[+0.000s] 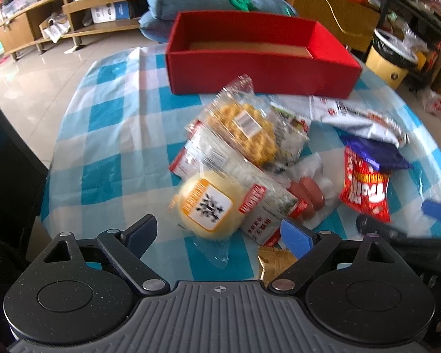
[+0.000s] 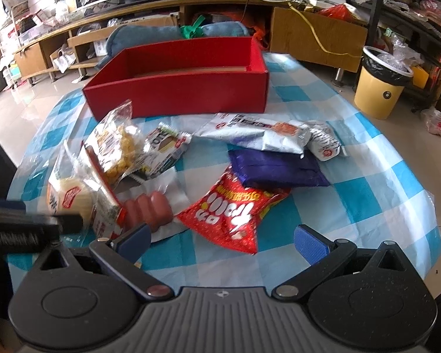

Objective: Organize snacks

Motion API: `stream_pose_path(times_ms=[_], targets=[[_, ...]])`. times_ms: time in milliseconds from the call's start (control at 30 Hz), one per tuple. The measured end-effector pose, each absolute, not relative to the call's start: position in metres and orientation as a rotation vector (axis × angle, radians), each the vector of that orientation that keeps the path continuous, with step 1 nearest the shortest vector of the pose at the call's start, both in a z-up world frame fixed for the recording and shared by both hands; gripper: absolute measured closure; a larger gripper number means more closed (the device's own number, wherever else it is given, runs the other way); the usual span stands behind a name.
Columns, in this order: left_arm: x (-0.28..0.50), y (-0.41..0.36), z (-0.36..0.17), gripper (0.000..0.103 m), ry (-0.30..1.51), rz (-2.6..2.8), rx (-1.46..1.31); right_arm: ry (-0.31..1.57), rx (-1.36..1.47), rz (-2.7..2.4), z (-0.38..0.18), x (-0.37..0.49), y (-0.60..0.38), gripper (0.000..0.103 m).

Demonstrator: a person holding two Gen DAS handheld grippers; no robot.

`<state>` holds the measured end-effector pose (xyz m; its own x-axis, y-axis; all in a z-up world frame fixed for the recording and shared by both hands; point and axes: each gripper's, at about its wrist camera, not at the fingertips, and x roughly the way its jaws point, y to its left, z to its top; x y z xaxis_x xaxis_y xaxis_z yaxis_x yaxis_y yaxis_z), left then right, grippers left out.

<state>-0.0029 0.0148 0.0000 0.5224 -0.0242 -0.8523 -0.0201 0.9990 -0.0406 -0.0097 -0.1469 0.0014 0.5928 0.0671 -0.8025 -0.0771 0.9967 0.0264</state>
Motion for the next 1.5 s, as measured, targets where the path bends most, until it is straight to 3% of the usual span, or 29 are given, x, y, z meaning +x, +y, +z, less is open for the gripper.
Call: stream_pose_path(times_ms=[133, 467, 600, 700, 867, 967, 1000, 1100, 1500], targets=[[-0.002, 0.029, 0.003, 0.007, 1.018, 0.014, -0.089, 0.969, -0.033, 0.137, -0.004, -0.015, -0.131, 0.004], [-0.001, 0.045, 0.003, 0.004, 1.013, 0.014, -0.128, 1.125, -0.051, 0.233, -0.04, -0.017, -0.073, 0.018], [0.0, 0.055, 0.002, 0.004, 1.017, 0.02, -0.159, 1.133, -0.105, 0.213, -0.049, -0.017, -0.059, 0.014], [-0.001, 0.06, 0.003, 0.003, 1.012, 0.02, -0.17, 1.156, -0.161, 0.221, -0.055, -0.016, -0.051, 0.003], [-0.001, 0.068, 0.004, 0.003, 1.007, 0.031, -0.184, 1.194, -0.191, 0.264, -0.056, -0.013, -0.052, 0.004], [-0.002, 0.071, 0.005, 0.003, 1.0, 0.024, -0.18, 1.198, -0.221, 0.286, -0.051, -0.011, -0.058, 0.023], [-0.003, 0.07, 0.005, 0.003, 0.995, 0.017, -0.17, 1.196, -0.226, 0.286, -0.049, -0.011, -0.062, 0.037], [-0.004, 0.064, 0.007, 0.003, 0.981, -0.004, -0.11, 1.189, -0.226, 0.297, -0.041, -0.011, -0.077, 0.065], [0.002, 0.027, -0.001, 0.006, 0.979, -0.258, 0.196, 1.178, -0.208, 0.332, -0.03, -0.001, -0.112, 0.068]])
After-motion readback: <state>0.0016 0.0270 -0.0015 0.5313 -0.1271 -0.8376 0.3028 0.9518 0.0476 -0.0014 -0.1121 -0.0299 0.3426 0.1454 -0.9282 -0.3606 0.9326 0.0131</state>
